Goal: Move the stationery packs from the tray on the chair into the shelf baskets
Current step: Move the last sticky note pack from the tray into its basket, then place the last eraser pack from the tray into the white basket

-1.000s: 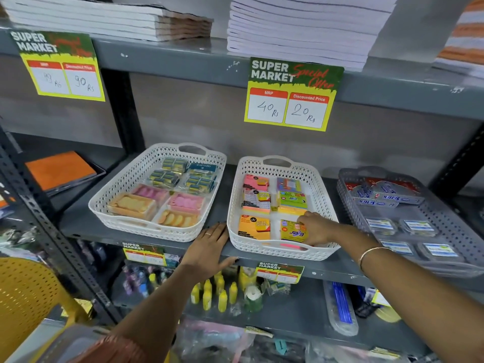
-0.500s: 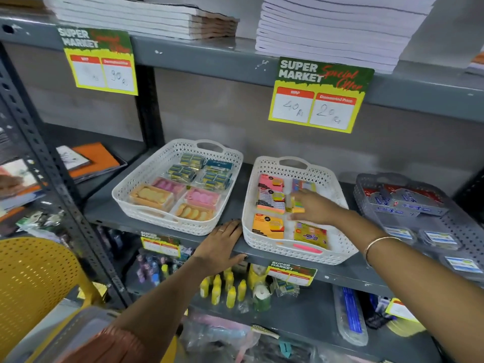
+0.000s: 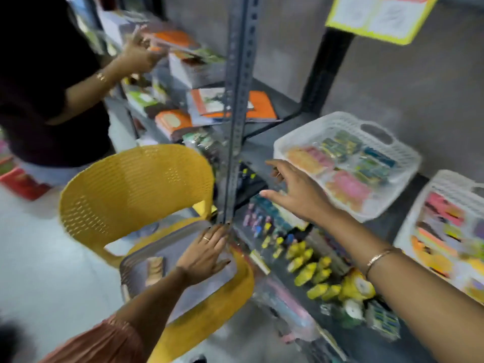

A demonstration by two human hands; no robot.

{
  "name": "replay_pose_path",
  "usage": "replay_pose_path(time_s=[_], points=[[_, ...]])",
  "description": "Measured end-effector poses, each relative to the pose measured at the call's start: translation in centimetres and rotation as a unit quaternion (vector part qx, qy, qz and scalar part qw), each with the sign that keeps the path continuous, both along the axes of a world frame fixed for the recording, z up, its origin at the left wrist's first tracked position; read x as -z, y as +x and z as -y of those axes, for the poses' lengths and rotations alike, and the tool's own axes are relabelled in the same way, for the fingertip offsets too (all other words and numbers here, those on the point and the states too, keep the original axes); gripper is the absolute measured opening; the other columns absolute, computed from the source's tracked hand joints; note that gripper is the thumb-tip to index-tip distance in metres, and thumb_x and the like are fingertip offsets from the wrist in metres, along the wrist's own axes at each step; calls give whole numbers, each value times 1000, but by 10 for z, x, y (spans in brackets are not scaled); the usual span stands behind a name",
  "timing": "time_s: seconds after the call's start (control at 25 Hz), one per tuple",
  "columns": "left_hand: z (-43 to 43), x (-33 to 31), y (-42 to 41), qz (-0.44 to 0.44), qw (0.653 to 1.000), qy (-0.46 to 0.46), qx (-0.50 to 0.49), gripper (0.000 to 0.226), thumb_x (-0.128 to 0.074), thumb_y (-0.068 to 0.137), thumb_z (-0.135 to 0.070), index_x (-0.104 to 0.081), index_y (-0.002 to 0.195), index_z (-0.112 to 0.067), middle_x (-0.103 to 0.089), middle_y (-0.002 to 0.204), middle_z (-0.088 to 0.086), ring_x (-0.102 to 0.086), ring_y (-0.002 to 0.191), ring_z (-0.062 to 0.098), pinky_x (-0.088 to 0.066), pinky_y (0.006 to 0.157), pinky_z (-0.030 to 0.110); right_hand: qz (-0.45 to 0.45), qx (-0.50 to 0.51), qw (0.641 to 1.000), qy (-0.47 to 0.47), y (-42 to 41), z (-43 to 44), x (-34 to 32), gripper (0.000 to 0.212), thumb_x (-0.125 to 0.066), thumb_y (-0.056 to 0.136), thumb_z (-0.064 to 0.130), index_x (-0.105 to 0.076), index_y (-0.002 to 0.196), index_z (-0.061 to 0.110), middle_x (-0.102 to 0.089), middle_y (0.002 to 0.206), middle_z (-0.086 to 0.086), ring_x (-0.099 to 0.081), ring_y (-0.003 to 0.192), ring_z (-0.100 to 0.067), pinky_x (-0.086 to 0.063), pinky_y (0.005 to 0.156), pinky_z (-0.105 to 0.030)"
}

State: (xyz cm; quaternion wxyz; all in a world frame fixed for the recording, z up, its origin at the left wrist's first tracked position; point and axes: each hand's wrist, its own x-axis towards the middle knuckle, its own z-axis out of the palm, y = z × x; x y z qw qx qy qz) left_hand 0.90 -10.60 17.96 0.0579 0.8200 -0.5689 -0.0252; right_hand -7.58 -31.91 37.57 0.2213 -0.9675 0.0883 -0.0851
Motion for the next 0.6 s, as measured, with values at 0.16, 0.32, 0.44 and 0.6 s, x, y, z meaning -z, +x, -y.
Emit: replay_pose_path(time_s=[0.16,0.32,0.44,0.6], points=[[-98,55,36,-34,991,95,-89,79,-10,94,-60,-57,120,-1,-54,130,21,-53,117,37,-25,98,42,-106,-96,989,43,74,-71,107,63,-68,80,35,-40,133,15,-54,126,-9,-56,113,-28,-49,90,-44],[-170,120,52,-32,981,147,-121,86,-11,91,-65,-61,116,0,-55,129,22,-53,118,37,-25,98,41,-235,-137,961,56,111,-131,230,59,-63,84,32,-40,134,12,-48,139,-10,-47,127,-27,-41,97,-38],[-202,163,64,-50,977,173,-116,86,-12,90,-68,-62,116,-3,-55,129,21,-52,119,36,-24,100,41,-279,-98,951,92,125,-169,320,50,-64,83,28,-47,126,8,-54,130,-15,-52,121,-31,-46,97,-40],[-216,198,75,-70,978,173,-91,79,-19,90,-66,-53,124,-3,-53,132,20,-47,124,36,-19,105,43,-314,-14,941,128,142,-201,395,53,-69,79,30,-48,118,2,-56,123,-22,-53,116,-38,-50,90,-47]])
